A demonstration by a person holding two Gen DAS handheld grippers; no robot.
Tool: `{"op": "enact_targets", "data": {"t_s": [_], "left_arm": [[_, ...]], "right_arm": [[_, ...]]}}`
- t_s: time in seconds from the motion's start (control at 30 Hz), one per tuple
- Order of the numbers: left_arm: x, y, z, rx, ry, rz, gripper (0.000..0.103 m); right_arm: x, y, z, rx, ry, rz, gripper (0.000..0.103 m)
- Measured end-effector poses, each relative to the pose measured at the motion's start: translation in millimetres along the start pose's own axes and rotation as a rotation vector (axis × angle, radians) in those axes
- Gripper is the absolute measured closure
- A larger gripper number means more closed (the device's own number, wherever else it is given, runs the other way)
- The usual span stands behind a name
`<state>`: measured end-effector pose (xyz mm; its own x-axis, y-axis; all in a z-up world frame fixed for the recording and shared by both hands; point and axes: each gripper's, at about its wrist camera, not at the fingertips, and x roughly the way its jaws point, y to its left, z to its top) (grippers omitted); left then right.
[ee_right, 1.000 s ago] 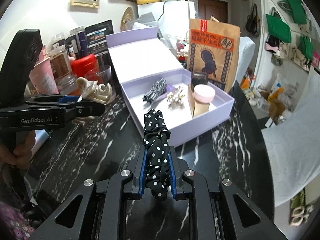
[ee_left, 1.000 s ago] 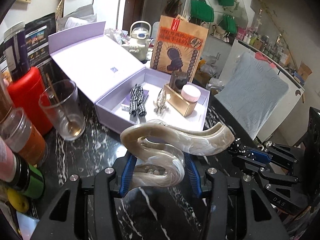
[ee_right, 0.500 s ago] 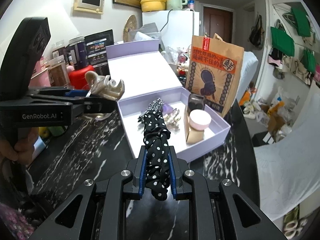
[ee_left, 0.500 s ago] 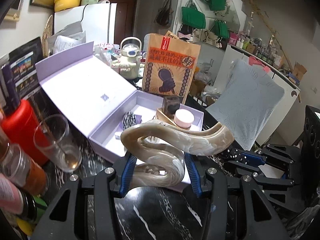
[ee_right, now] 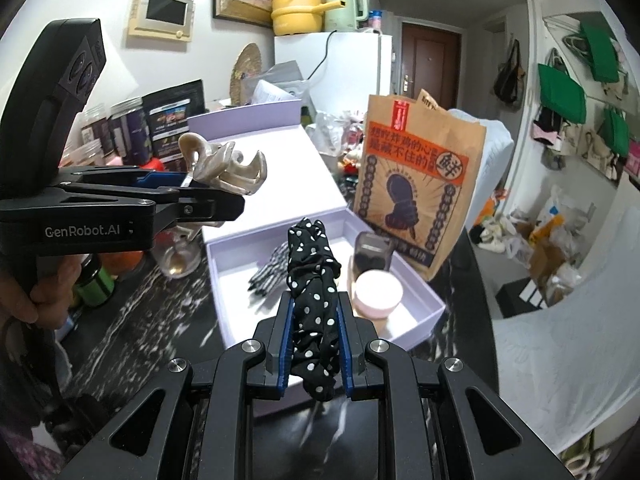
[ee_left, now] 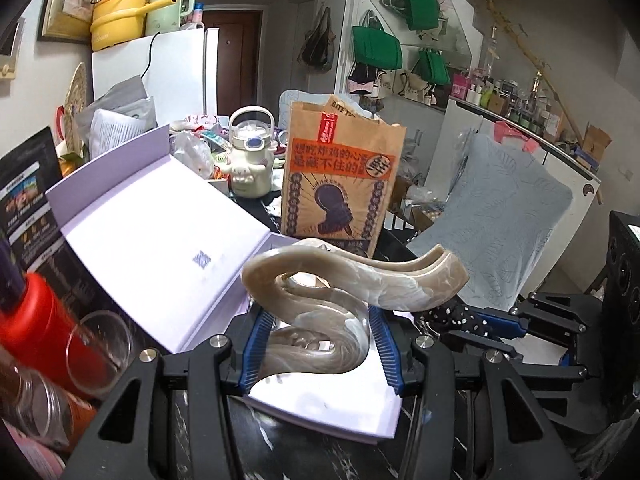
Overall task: Organize rigid objects
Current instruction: 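Carry the scrunchie and S-clip into the gift box with both tools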
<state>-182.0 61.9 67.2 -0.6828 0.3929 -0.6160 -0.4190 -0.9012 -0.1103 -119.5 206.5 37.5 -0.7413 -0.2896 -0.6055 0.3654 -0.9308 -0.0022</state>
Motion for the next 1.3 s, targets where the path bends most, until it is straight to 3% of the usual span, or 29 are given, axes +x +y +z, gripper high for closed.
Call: {"op": "enact_targets", "data": {"t_s": [0.3, 0.67, 0.87, 1.3], "left_arm": [[31.5, 12.8, 14.7, 0.007, 0.031, 0.015, 0.055], [73.9, 24.6, 11.7, 0.008, 0.111, 0.049, 0.055], [92.3, 24.8, 5.3, 0.016, 0.159, 0.05, 0.055], [109.4, 17.3, -13.2, 0.09, 0.231, 0.089, 0.055]], "right_arm": [[22.9, -17.3, 21.2, 0.007, -0.009, -0.009, 0.084], [65.3, -35.1, 28.5, 0.04, 0.045, -0.011, 0.084], [79.8, -37.4, 23.3, 0.068, 0.063, 0.032, 0.084], [92.7, -27.0, 7.1, 0.058, 0.106, 0.025, 0.084]]}}
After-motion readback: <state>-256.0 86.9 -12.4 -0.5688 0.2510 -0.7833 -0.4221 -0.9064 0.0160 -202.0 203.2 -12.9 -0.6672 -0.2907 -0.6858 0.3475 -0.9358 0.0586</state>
